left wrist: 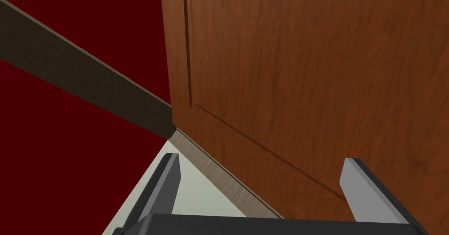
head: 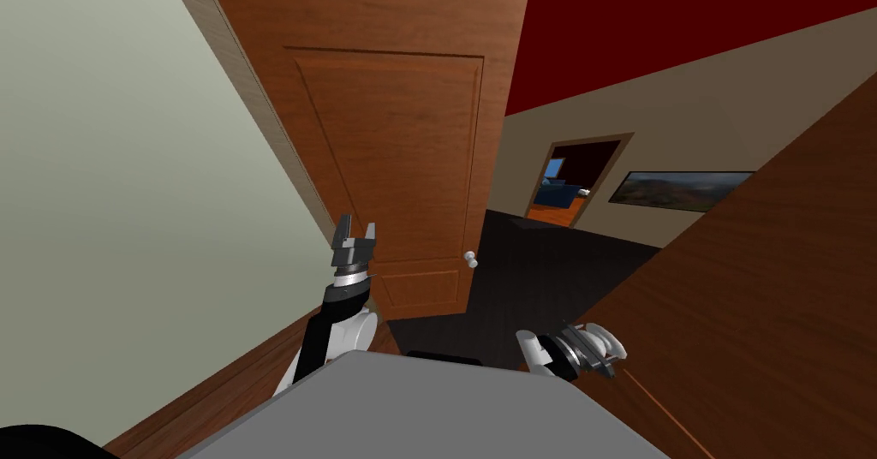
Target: Push the door open
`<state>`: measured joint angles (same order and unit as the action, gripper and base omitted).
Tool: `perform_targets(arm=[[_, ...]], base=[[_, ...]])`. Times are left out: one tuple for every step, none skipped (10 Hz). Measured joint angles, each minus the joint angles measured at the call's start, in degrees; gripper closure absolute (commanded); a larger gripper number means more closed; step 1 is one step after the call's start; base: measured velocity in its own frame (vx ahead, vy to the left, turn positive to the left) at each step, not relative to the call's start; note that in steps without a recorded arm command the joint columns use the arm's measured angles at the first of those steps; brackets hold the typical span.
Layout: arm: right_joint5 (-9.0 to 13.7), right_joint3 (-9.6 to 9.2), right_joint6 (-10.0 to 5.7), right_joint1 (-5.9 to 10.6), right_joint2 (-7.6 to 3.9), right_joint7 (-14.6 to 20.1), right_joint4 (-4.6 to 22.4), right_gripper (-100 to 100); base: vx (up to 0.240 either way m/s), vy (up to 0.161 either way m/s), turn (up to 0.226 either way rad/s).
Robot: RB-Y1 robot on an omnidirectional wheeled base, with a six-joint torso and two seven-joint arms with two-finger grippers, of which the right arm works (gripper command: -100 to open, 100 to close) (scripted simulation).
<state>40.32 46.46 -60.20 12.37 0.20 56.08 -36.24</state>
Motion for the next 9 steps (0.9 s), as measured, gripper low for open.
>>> perform_targets(arm=[[0.33, 0.43, -0.07, 0.23, -0.02, -0.43, 0.11, 100], [0.67, 0.91, -0.74, 0.54, 0.05, -0.55, 0.62, 100], [1.08, 1.48, -1.81, 1.19, -0.23, -0.47, 2.16, 100], [1.13, 1.53, -2.05, 1.27, -0.21, -0.46, 2.4, 100], [1.85, 2.4, -2.54, 1.43, -0.4, -0.74, 2.85, 100], [2.64, 3.45, -4.23, 2.51, -1.93, -0.4, 5.94, 100], [2.95, 3.91, -4.7, 2.43, -1.83, -0.75, 5.15, 100], [3.03, 4.05, -4.36, 2.08, -1.77, -1.18, 3.7, 100], [3.72, 4.99, -4.17, 1.59, -1.11, -2.13, 1.77, 100]], base=[[0.024, -0.054, 0.053], [0.026, -0.058, 0.077], [0.013, -0.024, 0.024], [0.028, -0.117, 0.129], [0.04, -0.187, 0.167], [0.026, -0.154, 0.056], [0.035, -0.075, -0.008], [0.062, -0.113, 0.091], [0.044, -0.14, 0.091]])
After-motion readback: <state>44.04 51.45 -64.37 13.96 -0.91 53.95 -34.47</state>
